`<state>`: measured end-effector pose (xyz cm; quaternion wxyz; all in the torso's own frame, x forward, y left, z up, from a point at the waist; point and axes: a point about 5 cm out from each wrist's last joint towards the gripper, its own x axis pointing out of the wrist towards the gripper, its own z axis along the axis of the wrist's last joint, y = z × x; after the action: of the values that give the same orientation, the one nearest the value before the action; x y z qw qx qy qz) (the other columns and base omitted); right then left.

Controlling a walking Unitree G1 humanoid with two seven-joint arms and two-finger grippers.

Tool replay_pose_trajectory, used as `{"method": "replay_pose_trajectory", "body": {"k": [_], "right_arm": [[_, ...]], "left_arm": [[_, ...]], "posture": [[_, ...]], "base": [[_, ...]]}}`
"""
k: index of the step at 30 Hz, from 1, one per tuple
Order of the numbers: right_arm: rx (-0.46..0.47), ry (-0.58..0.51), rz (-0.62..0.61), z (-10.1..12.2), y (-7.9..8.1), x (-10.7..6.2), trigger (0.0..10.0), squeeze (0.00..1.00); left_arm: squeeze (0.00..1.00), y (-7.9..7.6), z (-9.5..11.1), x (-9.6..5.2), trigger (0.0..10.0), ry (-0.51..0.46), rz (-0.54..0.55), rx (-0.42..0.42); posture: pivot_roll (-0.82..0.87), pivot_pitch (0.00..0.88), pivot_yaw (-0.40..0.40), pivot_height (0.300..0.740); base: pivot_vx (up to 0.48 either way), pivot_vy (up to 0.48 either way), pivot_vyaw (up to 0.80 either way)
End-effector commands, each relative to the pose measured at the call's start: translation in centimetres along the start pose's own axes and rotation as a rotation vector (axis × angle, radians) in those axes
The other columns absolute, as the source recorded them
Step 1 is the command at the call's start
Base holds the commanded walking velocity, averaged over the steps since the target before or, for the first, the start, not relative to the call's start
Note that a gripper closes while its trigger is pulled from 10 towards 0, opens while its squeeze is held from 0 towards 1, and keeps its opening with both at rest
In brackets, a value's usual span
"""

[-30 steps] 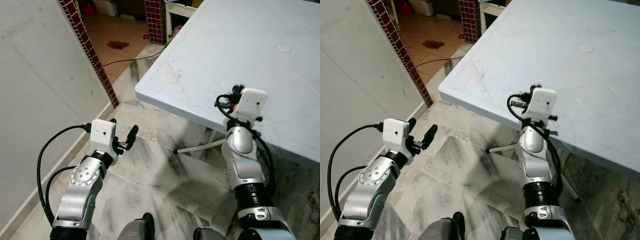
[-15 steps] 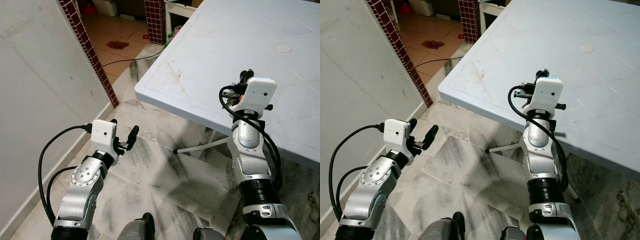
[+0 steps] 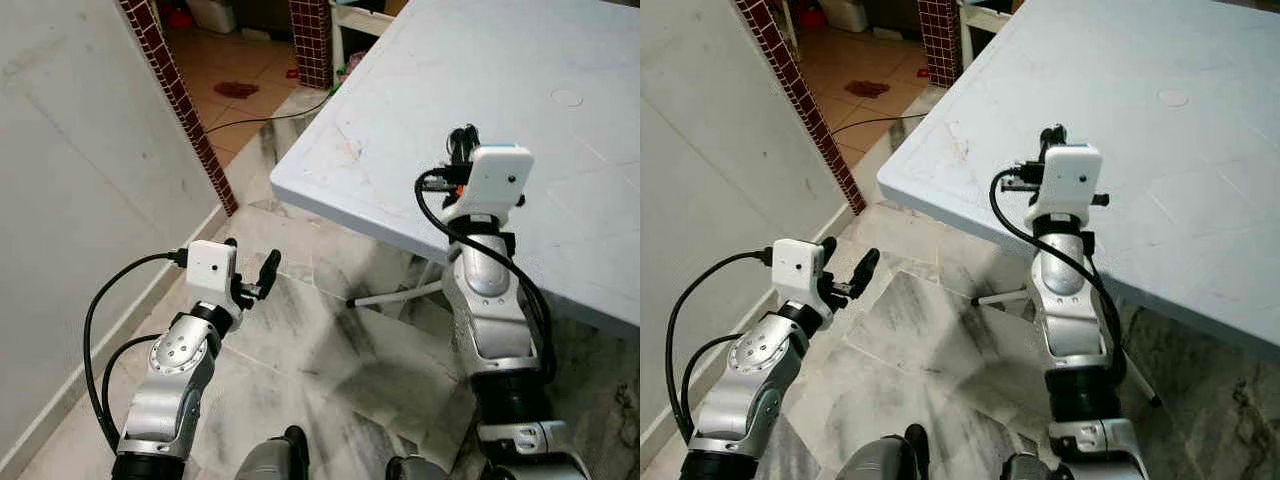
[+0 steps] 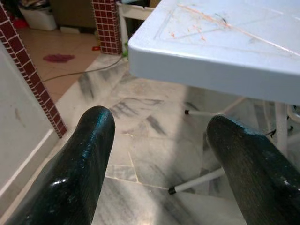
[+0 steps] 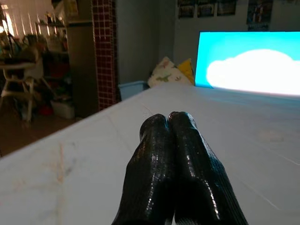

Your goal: Hang keys on a hook

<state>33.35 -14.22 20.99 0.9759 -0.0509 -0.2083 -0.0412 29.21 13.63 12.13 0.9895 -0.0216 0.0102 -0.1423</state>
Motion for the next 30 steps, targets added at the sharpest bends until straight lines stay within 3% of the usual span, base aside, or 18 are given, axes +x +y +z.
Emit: {"method": "replay_pose_trajectory", "body": {"k": [1, 8, 30], "right_arm": [[-0.017, -0.019, 0.021, 0.7, 0.0, -0.4, 10.0, 0.0], [-0.053, 0.012, 0.055, 0.3, -0.4, -1.1, 10.0, 0.0], [-0.023, 0.07, 0.071, -0.1, -0.2, -1.8, 10.0, 0.0]], "left_arm": [[0.0, 0.4, -0.2, 0.0, 10.0, 0.001, 0.027, 0.007], [0.0, 0.2, -0.2, 0.4, 10.0, -0.008, 0.03, 0.001], [0.0, 0.4, 0.1, 0.7, 10.0, -0.037, 0.052, -0.007]], "posture": [[-0.01, 0.172, 0.081, 0.74], [-0.02, 0.159, 0.073, 0.74], [-0.01, 0.15, 0.069, 0.74]], "base": [[0.0, 0.0, 0.0], [0.0, 0.0, 0.24], [0.0, 0.0, 0.8]]}}
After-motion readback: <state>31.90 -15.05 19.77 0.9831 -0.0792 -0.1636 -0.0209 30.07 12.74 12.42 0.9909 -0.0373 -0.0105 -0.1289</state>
